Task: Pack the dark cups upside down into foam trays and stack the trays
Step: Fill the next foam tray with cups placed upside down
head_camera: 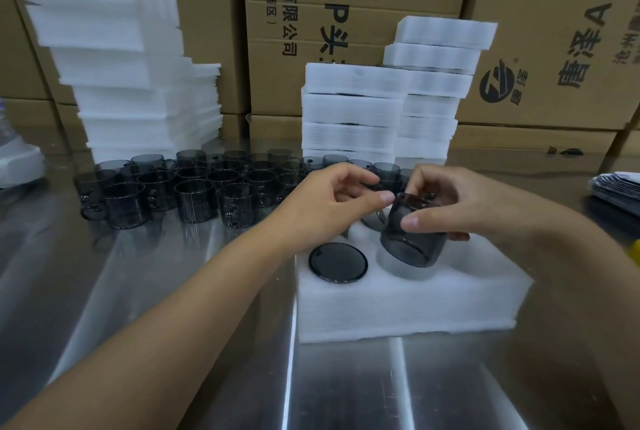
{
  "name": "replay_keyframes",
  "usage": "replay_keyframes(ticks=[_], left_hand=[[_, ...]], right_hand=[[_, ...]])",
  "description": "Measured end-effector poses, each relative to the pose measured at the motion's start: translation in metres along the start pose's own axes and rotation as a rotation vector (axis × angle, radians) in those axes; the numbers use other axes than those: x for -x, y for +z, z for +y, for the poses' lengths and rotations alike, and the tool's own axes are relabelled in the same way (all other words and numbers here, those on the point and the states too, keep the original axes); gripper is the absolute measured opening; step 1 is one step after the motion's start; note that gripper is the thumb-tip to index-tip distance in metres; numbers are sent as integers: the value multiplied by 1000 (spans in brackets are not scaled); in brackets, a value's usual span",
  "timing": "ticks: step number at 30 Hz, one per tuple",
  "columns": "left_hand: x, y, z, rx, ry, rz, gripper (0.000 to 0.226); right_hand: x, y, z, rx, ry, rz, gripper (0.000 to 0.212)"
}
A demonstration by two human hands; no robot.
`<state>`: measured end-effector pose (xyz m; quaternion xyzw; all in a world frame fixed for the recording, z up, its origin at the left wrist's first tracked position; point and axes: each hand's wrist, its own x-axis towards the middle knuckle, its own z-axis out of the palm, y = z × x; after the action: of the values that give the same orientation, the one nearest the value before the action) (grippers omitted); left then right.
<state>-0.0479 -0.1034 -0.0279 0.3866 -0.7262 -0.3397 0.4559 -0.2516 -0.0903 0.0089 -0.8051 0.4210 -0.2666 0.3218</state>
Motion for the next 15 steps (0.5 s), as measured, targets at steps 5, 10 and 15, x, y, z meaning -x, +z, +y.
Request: replay_keyframes(ticks=[5,10,15], left_hand=[[-1,-9,2,-44,-26,23,17],[-2,-14,2,-95,-51,38,19],[-1,-13,1,-140,-59,20,21]], right_hand=[[-3,4,0,134,64,-88,48],[-2,3,1,171,87,-97,51],[0,8,-4,328,87,-140,50]])
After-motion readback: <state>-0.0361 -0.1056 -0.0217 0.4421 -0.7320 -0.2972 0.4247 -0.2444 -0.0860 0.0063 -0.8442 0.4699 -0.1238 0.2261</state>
